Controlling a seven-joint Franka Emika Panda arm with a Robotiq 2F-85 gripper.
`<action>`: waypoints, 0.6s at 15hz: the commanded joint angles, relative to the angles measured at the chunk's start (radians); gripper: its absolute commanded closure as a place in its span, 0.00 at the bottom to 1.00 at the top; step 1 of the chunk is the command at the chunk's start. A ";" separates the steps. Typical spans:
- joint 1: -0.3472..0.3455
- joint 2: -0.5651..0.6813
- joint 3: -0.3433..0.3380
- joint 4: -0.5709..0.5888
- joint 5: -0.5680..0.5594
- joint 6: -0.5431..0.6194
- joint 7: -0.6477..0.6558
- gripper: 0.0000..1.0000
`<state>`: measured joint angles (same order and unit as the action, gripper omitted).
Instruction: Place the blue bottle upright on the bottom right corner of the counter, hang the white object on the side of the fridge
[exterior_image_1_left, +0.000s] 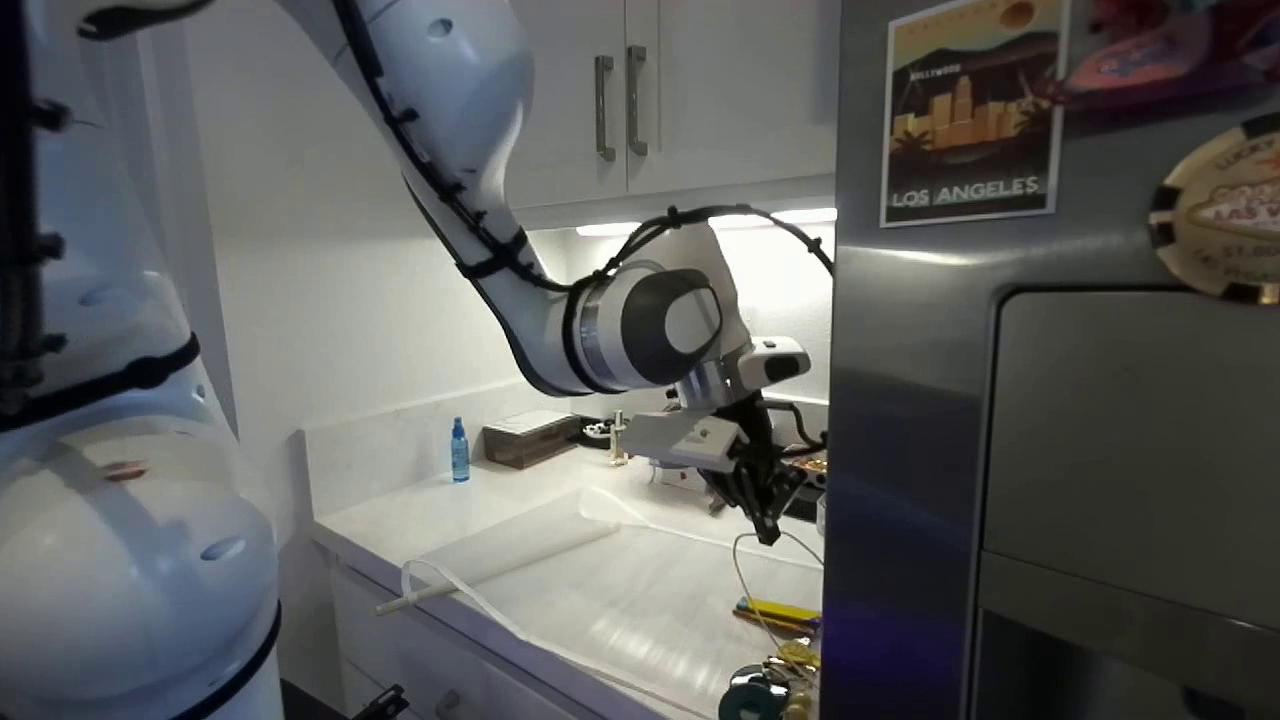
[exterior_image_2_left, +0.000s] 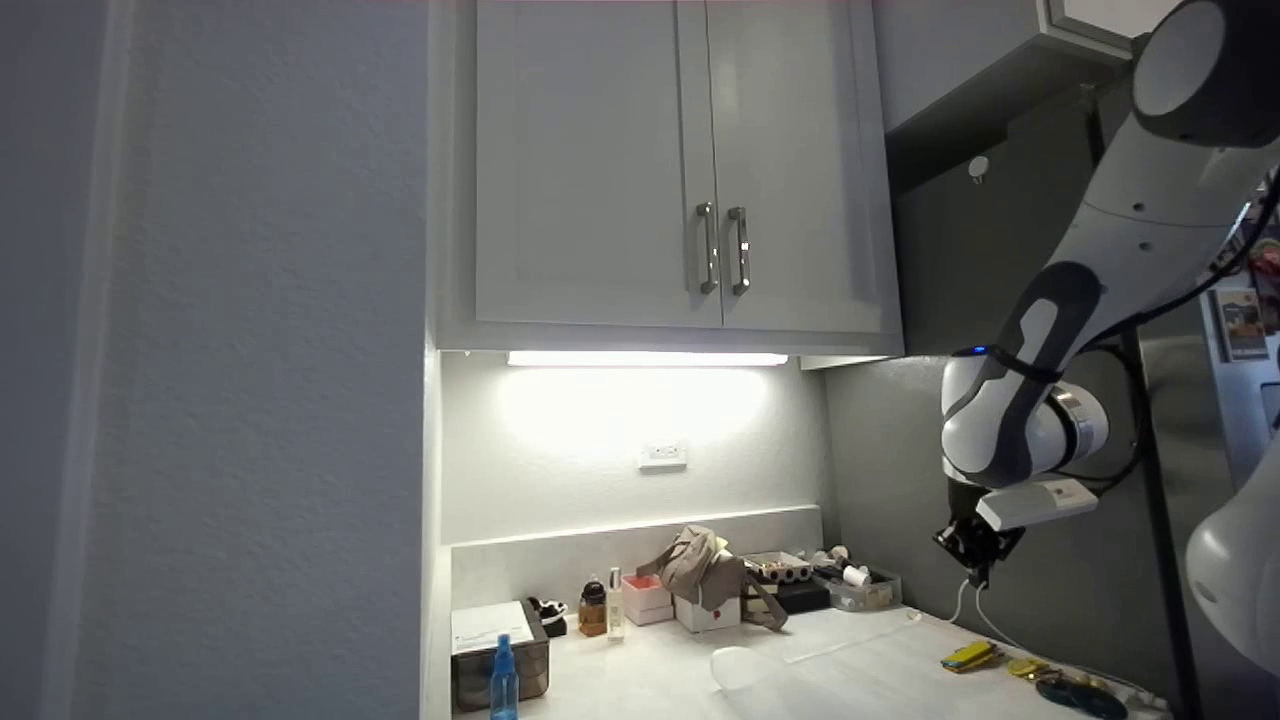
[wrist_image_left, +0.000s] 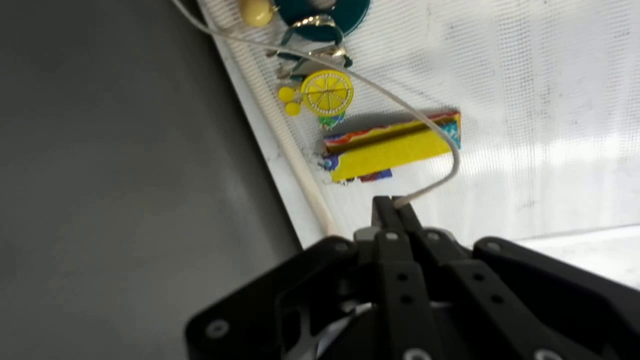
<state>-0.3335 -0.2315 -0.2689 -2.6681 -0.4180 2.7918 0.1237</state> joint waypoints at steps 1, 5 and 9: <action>-0.052 -0.196 0.055 -0.042 -0.053 -0.084 -0.051 1.00; -0.059 -0.346 0.066 -0.043 -0.029 -0.147 -0.153 1.00; -0.052 -0.463 0.064 -0.029 -0.018 -0.210 -0.228 1.00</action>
<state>-0.3743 -0.5936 -0.2175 -2.6830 -0.4504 2.6345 -0.0437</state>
